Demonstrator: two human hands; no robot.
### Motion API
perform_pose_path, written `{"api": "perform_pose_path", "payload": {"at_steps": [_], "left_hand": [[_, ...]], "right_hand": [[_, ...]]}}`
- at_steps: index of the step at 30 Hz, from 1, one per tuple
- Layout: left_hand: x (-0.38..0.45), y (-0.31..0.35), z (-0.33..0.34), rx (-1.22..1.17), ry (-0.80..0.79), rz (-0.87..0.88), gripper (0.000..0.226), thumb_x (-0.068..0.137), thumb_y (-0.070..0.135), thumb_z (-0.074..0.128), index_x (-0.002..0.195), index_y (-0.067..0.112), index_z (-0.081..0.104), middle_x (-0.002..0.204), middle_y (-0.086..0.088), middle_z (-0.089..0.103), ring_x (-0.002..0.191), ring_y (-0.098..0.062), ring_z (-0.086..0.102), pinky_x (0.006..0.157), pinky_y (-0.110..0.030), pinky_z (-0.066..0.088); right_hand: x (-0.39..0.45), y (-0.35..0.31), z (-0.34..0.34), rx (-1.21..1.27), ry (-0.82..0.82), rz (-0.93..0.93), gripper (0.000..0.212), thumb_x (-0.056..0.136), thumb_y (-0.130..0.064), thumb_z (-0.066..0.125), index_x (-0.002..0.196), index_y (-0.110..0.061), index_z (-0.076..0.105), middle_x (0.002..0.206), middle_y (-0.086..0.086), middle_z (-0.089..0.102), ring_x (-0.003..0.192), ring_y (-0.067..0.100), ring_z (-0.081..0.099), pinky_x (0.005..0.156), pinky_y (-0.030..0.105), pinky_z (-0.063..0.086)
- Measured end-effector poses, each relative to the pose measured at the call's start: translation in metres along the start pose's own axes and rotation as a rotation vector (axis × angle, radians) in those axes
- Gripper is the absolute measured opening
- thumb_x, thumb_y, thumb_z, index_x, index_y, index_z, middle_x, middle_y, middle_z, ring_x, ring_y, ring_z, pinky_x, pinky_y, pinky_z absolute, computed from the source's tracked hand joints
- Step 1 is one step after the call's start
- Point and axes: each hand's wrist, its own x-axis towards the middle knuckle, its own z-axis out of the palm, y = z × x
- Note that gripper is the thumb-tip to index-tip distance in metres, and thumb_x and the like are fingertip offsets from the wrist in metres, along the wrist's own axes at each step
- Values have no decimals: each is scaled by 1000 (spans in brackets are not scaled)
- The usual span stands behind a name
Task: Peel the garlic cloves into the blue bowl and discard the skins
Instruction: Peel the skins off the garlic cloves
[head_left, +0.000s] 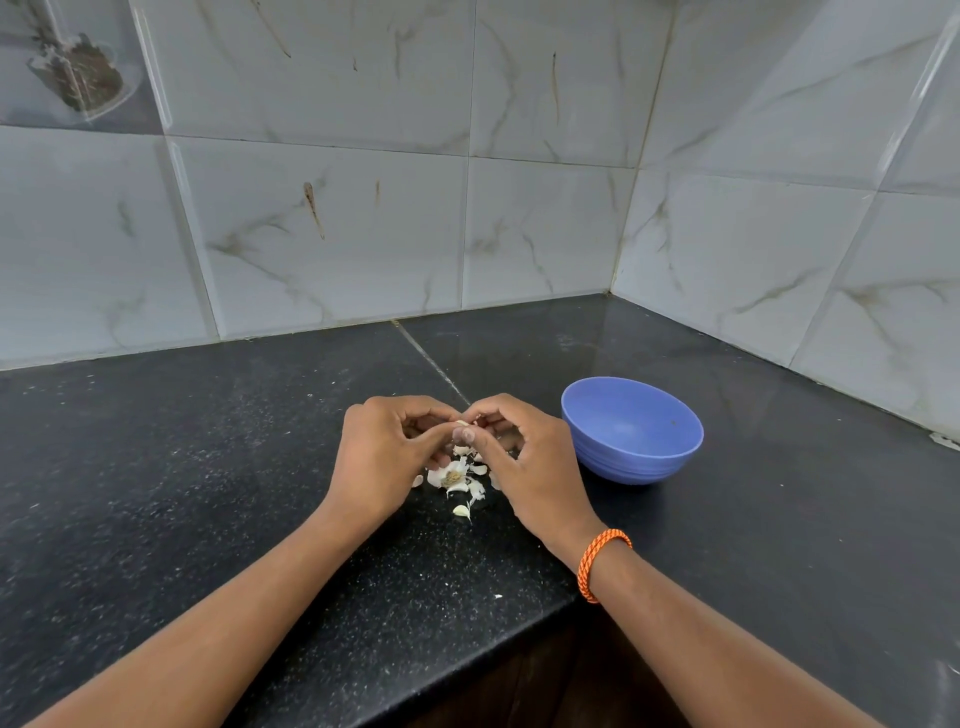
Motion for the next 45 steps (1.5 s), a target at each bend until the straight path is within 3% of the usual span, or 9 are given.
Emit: {"api": "perform_pose_path", "payload": {"at_steps": [9,20,26,37,45], "left_hand": [[1,1,3,58,-26,-3,7,89,19,88,95,22,86,76,8,80,70,-11,79,74,-39,68],[0,1,3,102,-38,15,3,91,26,87,89,25,85,74,11,79,69,-8,77,72,-32,66],[0,2,4,126,-29,53,6,91,25,88,88,27,83,74,13,78,70,-6,76,73,-32,66],[2,-3,1,155,33,25,16,90,12,85,86,27,82,74,13,77,69,-5,75,70,-25,63],[2,-3,-1,137,37,0,17,88,10,87,89,27,83,77,13,78,70,-4,76,74,-26,64]], "right_hand": [[1,5,1,12,19,23,8,95,-16,81,102,-16,78,98,-9,75,92,15,72,79,30,61],[3,10,4,-118,-52,9,10,109,-23,61,102,-18,66,101,-8,67,95,13,65,81,35,55],[2,6,4,-131,-51,14,11,110,-22,59,101,-19,64,100,-9,64,94,11,62,78,29,53],[2,8,2,-184,72,30,9,110,-20,58,102,-23,62,100,-11,64,95,10,62,78,28,52],[1,11,3,-215,-3,14,8,103,-18,69,100,-25,67,89,-13,71,88,8,70,76,40,60]]}}
